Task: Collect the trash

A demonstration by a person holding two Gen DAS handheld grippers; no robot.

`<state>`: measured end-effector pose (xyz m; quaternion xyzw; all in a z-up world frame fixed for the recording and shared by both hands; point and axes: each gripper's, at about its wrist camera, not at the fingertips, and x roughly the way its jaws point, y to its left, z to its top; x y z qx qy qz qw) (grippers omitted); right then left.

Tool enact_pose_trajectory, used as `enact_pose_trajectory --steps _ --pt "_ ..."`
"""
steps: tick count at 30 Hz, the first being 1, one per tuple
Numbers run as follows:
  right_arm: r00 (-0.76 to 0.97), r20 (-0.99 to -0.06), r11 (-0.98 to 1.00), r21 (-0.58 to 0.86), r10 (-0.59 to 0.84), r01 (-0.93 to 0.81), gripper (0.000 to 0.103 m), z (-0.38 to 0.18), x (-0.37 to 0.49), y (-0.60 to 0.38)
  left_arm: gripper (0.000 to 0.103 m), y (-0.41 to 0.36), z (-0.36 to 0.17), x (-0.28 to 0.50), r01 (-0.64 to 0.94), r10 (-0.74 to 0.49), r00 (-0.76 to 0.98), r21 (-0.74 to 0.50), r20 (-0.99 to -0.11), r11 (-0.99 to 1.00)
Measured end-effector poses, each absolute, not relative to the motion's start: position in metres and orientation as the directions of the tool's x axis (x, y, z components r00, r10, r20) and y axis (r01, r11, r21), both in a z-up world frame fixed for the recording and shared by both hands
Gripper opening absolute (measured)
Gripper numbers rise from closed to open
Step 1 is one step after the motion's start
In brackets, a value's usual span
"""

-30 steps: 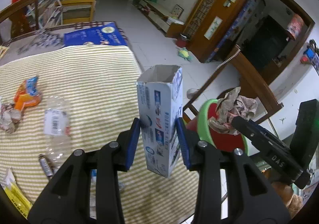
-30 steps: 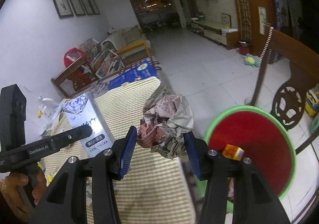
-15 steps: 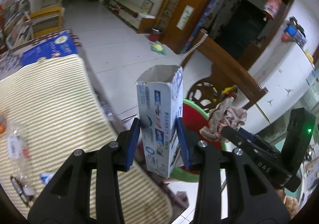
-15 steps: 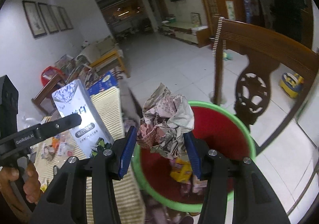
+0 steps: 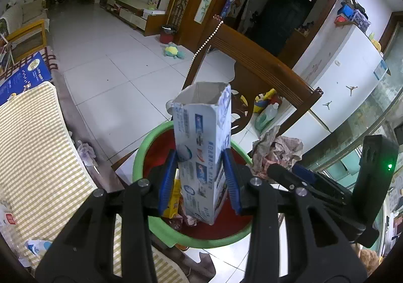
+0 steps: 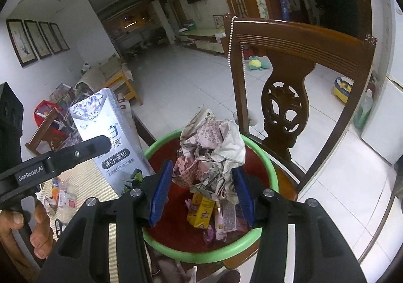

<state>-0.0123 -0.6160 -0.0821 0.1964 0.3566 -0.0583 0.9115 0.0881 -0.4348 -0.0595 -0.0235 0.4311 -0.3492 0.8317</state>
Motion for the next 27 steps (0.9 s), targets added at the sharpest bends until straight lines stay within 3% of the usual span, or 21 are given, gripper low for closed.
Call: enact_pose_trajectory --steps 7,9,12,27 --pt "0.734 -0.678 0.914 0.316 0.032 0.253 0.050 -0.084 -0.012 -0.617 0.041 -0.438 -0.060 0.090 0.559 -0.598 0.381 -0.340 -0.705 0.756" --pt "0.733 -0.679 0.914 0.316 0.031 0.254 0.051 -0.085 -0.010 -0.617 0.049 -0.437 -0.060 0.089 0.558 -0.597 0.388 -0.336 -0.702 0.758" --pt "0.727 -0.686 0.914 0.308 0.023 0.263 0.061 -0.085 -0.008 -0.613 0.060 -0.432 -0.057 0.088 0.555 -0.596 0.407 -0.331 -0.692 0.763" --pt "0.739 -0.672 0.935 0.292 0.050 0.202 0.069 -0.076 0.013 -0.568 0.069 -0.361 -0.054 0.081 0.450 -0.556 0.478 -0.354 -0.680 0.820"
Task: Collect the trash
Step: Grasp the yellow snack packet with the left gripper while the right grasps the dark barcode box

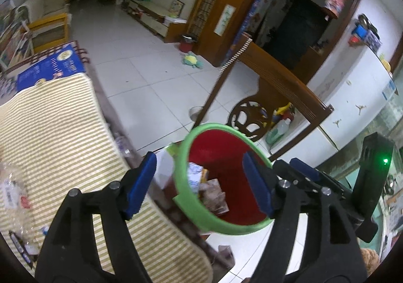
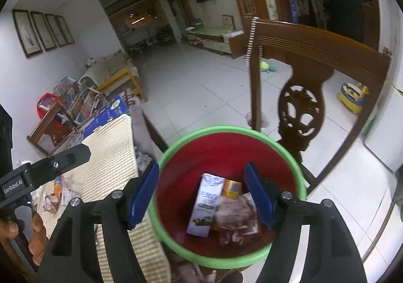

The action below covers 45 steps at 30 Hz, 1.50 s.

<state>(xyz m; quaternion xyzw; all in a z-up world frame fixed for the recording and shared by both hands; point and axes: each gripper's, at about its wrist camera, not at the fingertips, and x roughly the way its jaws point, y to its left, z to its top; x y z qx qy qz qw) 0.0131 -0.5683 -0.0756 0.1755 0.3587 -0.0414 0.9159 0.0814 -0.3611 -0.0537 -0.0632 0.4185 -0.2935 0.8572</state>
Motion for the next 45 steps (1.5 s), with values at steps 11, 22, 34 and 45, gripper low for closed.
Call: enact_pose_trajectory --steps 11,22,34,45 --pt "0.703 -0.689 0.961 0.273 0.175 0.028 0.070 -0.081 0.048 -0.481 0.072 -0.238 -0.069 0.069 0.216 -0.427 0.555 -0.372 -0.714 0.903" --pt "0.633 -0.721 0.957 0.256 0.283 -0.135 0.071 -0.092 0.069 -0.381 0.079 -0.079 -0.116 0.013 -0.162 -0.195 0.518 -0.319 -0.833 0.934" --pt "0.542 -0.759 0.928 0.240 0.362 -0.283 0.077 -0.101 0.074 -0.285 0.085 0.030 -0.197 -0.066 -0.430 -0.069 0.271 -0.185 -0.960 0.884" --pt "0.474 -0.786 0.886 0.196 0.398 -0.420 0.077 -0.109 0.061 -0.209 0.087 0.080 -0.198 -0.069 -0.490 -0.077 0.323 -0.236 -0.943 0.839"
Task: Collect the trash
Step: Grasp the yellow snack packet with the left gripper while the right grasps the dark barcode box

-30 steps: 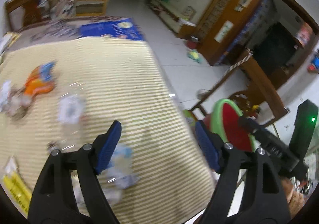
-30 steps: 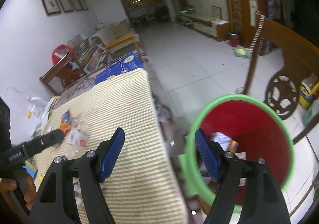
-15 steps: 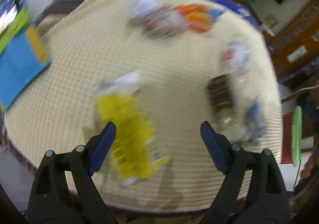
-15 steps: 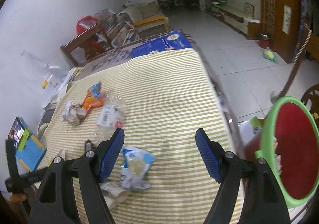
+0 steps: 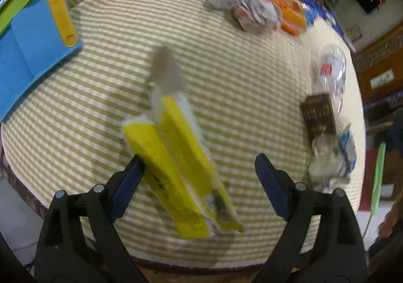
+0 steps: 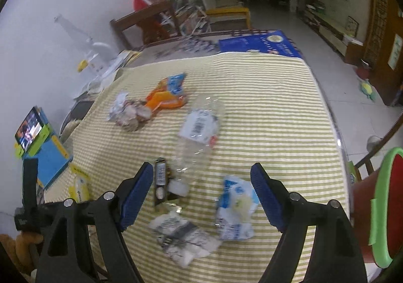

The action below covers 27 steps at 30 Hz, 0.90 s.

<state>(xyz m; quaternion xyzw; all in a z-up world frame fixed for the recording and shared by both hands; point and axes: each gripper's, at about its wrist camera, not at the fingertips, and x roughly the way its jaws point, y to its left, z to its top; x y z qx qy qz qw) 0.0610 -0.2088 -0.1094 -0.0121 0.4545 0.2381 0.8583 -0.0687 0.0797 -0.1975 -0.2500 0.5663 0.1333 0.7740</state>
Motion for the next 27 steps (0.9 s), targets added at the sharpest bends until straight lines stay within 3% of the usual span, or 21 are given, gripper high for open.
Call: enact_pose_trajectory --steps 6,8,12,16,17,19,27 --pt "0.401 -0.815 0.858 0.210 0.418 -0.468 0.074 -0.130 0.064 -0.174 0.087 0.098 -0.195 -0.076 -0.485 -0.096 0.322 -0.252 -0.942 0.838" --pt "0.348 -0.838 0.846 0.220 0.419 -0.486 0.063 -0.145 0.068 -0.158 0.087 0.089 -0.195 -0.084 -0.479 -0.119 0.306 -0.261 -0.944 0.838" --pt "0.252 -0.879 0.833 0.241 0.405 -0.497 0.054 -0.171 0.070 -0.139 0.087 0.087 -0.201 -0.084 -0.443 -0.173 0.280 -0.287 -0.944 0.849" --pt "0.238 -0.901 0.827 0.195 0.364 -0.527 0.031 -0.184 0.066 -0.123 0.086 0.075 -0.206 -0.074 -0.385 -0.208 0.270 -0.304 -0.940 0.871" --pt "0.240 -0.903 0.826 0.184 0.356 -0.533 0.018 -0.185 0.065 -0.121 0.084 0.072 -0.207 -0.072 -0.370 -0.214 0.267 -0.305 -0.940 0.877" --pt "0.226 -0.907 0.822 0.189 0.356 -0.537 0.017 -0.187 0.064 -0.117 0.076 0.068 -0.208 -0.068 -0.342 -0.227 0.262 -0.310 -0.938 0.887" --pt "0.244 -0.914 0.844 0.163 0.325 -0.511 0.022 -0.194 0.064 -0.112 0.073 0.060 -0.206 -0.041 -0.278 -0.215 0.292 -0.297 -0.932 0.913"
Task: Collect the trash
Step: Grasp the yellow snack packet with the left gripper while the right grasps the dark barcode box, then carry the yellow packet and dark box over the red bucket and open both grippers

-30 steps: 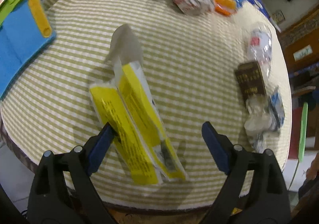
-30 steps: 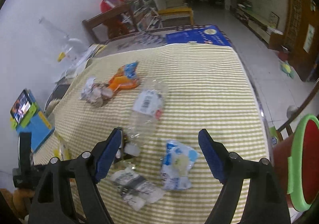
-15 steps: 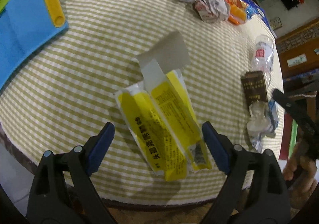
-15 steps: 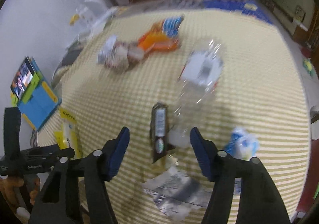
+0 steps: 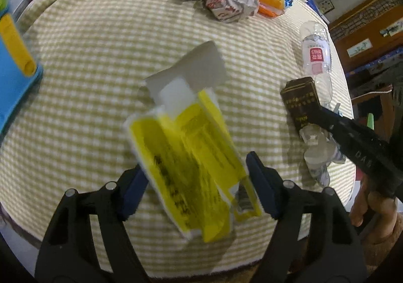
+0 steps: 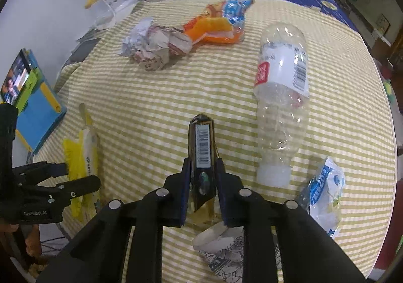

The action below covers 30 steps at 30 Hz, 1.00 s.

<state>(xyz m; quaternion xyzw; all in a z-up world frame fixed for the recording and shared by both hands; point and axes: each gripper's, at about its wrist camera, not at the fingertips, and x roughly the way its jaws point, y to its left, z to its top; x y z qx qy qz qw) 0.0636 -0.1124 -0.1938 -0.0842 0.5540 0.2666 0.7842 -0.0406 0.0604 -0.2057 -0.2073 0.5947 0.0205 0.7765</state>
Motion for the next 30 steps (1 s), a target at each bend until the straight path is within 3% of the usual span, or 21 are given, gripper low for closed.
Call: enact_pose_trajectory --steps 3,4,6,7,9,22,30 --pt "0.244 -0.914 0.848 0.165 0.323 -0.503 0.024 -0.198 0.064 -0.111 0.072 0.049 -0.205 -0.030 -0.237 -0.216 0.292 -0.289 -0.932 0.927" --pt "0.247 -0.916 0.848 0.158 0.317 -0.506 0.020 -0.199 0.063 -0.110 0.070 0.049 -0.206 -0.029 -0.226 -0.218 0.294 -0.289 -0.931 0.930" --pt "0.253 -0.914 0.847 0.154 0.318 -0.508 0.018 -0.197 0.062 -0.108 0.043 0.043 -0.205 -0.025 -0.198 -0.236 0.293 -0.300 -0.926 0.933" --pt "0.270 -0.907 0.850 0.152 0.322 -0.505 0.018 -0.193 0.060 -0.108 0.037 0.040 -0.205 -0.022 -0.190 -0.241 0.292 -0.303 -0.925 0.934" --pt "0.298 -0.890 0.851 0.162 0.344 -0.500 0.018 -0.183 0.058 -0.110 0.033 0.037 -0.202 -0.017 -0.173 -0.256 0.302 -0.317 -0.918 0.932" --pt "0.515 -0.749 0.875 0.177 0.416 -0.450 0.018 -0.103 0.042 -0.133 0.032 0.035 -0.136 0.016 -0.101 -0.286 0.510 -0.387 -0.811 0.917" --pt "0.567 -0.718 0.896 0.187 0.405 -0.403 0.018 -0.086 0.038 -0.156 0.032 0.015 -0.107 0.025 -0.032 -0.323 0.576 -0.416 -0.751 0.909"
